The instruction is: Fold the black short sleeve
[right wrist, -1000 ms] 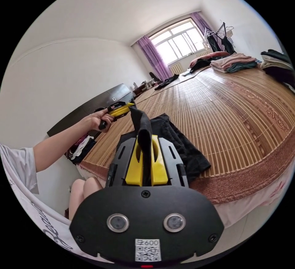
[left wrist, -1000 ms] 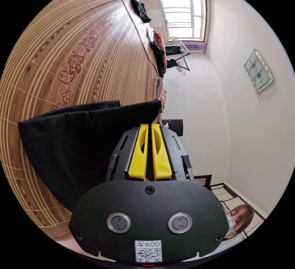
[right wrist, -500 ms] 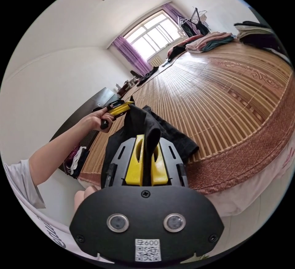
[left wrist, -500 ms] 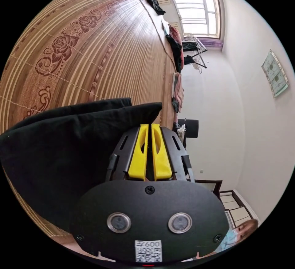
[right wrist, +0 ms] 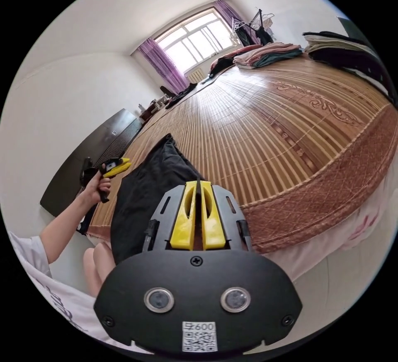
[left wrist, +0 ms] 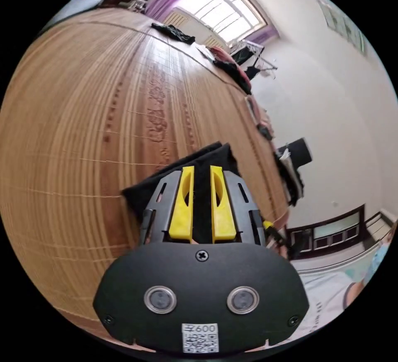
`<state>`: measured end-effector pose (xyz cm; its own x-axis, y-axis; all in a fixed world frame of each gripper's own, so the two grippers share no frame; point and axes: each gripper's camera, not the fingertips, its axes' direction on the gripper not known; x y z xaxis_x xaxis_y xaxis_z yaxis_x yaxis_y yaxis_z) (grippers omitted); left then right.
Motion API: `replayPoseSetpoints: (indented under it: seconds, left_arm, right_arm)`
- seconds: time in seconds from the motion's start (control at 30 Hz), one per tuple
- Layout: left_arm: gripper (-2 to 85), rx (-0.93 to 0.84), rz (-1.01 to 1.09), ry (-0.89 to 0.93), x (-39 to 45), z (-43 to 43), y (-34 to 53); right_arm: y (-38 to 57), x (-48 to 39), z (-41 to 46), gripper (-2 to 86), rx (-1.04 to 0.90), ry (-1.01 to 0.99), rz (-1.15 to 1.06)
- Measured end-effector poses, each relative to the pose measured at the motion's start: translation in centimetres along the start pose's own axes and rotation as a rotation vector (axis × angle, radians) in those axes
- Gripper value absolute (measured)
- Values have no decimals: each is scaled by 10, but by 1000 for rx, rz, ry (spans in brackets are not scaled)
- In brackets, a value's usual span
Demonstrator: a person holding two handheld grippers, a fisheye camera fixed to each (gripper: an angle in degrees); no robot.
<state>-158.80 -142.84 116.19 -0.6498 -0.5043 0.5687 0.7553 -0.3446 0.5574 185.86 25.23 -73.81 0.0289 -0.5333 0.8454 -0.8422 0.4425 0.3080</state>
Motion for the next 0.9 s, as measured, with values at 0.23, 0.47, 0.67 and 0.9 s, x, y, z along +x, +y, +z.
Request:
replayPoseSetpoints:
  seconds: [0.23,0.47,0.67,0.9]
  left_arm:
    - [19,-83,203,-133,-10,-6,72]
    - [3,-174,380,-294,23,35,109]
    - [1,-139,365,-476,57,31,168]
    - [2,-127,286,-430,77,-17,270]
  right_arm:
    - [37,8,-17,-8,121,186,18]
    - [103,-43,29,-9,-3,121,-398]
    - [151,-42,124,-8,-280,402,-652]
    - [165,-5,194,-8,-345,450,-781]
